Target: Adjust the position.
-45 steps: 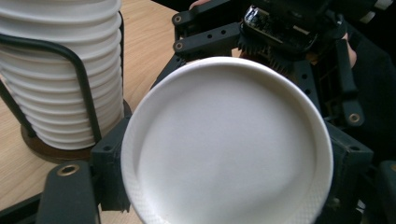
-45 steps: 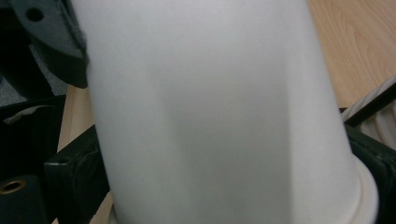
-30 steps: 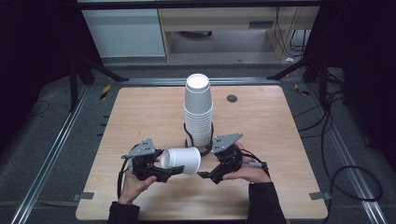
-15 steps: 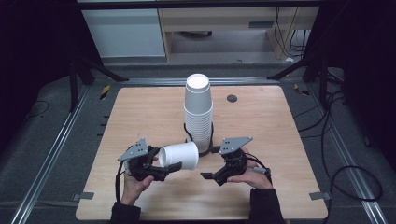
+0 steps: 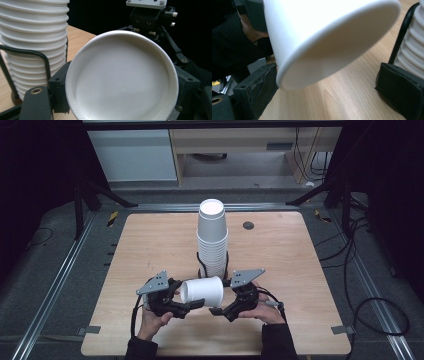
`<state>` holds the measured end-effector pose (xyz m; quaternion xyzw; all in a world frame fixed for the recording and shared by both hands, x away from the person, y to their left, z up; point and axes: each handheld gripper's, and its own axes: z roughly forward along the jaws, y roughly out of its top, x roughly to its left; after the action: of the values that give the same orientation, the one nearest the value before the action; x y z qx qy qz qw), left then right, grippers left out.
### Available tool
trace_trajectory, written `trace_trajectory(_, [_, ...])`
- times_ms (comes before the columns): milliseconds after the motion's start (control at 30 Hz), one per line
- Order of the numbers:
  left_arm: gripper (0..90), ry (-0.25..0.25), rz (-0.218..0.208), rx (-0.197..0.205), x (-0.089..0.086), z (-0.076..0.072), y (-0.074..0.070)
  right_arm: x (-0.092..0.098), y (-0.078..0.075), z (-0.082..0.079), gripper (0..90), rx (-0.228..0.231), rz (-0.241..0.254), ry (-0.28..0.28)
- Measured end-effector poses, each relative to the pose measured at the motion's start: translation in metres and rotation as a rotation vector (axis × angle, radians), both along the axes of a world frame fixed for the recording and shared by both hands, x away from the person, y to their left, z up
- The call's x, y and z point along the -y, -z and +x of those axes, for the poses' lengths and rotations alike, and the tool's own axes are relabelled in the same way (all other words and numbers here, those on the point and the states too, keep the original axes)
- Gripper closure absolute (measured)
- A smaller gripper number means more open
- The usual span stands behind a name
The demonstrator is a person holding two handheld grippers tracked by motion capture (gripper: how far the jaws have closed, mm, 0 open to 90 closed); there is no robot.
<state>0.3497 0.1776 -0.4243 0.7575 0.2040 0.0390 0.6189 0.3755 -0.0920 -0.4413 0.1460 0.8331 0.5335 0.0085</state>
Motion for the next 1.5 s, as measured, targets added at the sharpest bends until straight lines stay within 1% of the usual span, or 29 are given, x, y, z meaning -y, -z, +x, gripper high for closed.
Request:
trace_trajectory(167, [21.2,0.03,-0.012,-0.006,0.0025,-0.0011,0.0005,-0.002,-0.0004,0.0004,4.2,0.0,0.015,-0.013])
trace_trajectory(300, [21.2,0.048,-0.004,-0.009,0.0047,-0.0015,0.0011,-0.0036,-0.0014,0.0,3.8,0.0,0.024,-0.034])
trace_trajectory(533, [21.2,0.076,0.01,-0.018,0.0071,-0.0015,0.0022,-0.0077,-0.0018,-0.0015,5.0,0.005,0.02,-0.07])
trace_trajectory(833, [21.4,0.09,0.014,-0.031,0.0059,-0.0007,0.0021,-0.0076,-0.0012,-0.0021,7.5,0.004,0.014,-0.086])
trace_trajectory(1233, [20.3,0.099,0.01,-0.044,0.0055,0.0011,0.0019,-0.0066,-0.0021,-0.0025,8.5,0.004,0.016,-0.085])
trace_trajectory(1500, [20.1,0.1,0.019,-0.038,0.0064,0.0008,-0.0013,-0.005,-0.0031,-0.0028,8.6,0.008,0.014,-0.085])
